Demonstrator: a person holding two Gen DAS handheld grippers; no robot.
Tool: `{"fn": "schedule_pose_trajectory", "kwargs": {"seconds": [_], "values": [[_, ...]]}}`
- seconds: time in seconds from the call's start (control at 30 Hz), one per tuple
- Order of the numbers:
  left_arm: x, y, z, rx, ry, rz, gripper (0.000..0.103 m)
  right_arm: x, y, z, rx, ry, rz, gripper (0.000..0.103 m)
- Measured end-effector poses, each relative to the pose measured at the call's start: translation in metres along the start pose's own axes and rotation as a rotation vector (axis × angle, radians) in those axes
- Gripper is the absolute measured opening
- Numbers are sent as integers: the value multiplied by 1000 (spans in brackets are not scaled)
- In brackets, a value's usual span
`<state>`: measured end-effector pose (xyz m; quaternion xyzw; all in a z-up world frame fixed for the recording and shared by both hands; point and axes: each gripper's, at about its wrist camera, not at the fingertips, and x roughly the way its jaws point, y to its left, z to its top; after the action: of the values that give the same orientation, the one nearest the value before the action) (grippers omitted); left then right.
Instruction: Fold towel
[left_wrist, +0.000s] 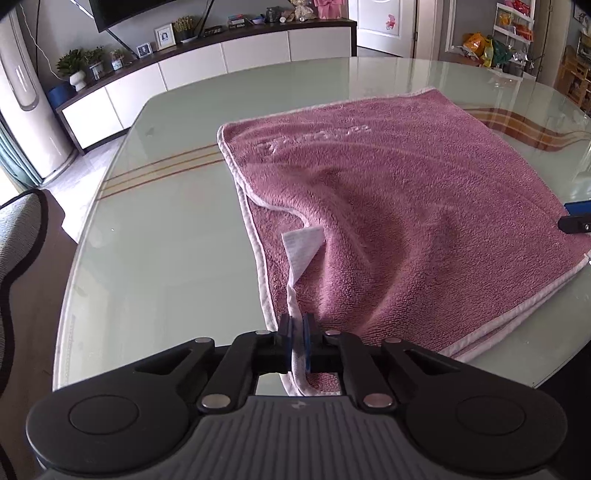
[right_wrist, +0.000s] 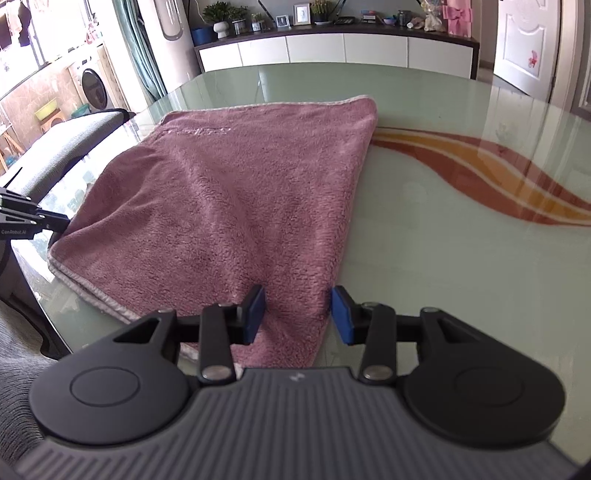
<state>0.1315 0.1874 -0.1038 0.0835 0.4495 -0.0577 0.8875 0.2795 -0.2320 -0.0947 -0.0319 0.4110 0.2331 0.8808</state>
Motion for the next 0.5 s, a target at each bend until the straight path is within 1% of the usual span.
{"fn": "schedule_pose_trajectory", "kwargs": {"seconds": [0.07,0.17,0.3,0.43,0.5], "values": [[-16,3,2,-20,-33,12,6,0,0,0,4,-1,4,40],[-29,5,2,-40,-43,8,6,1,0,-1,6,-4,6,40],[-35,4,-5,-48,-21,31,6,3,2,-1,5,-6,11,43],[-20,7,-15,-77,30,31,8,4,3,0,4,-5,17,47],[-13,8,-18,-76,50,53,9,3,1,0,13,-7,19,47]]}}
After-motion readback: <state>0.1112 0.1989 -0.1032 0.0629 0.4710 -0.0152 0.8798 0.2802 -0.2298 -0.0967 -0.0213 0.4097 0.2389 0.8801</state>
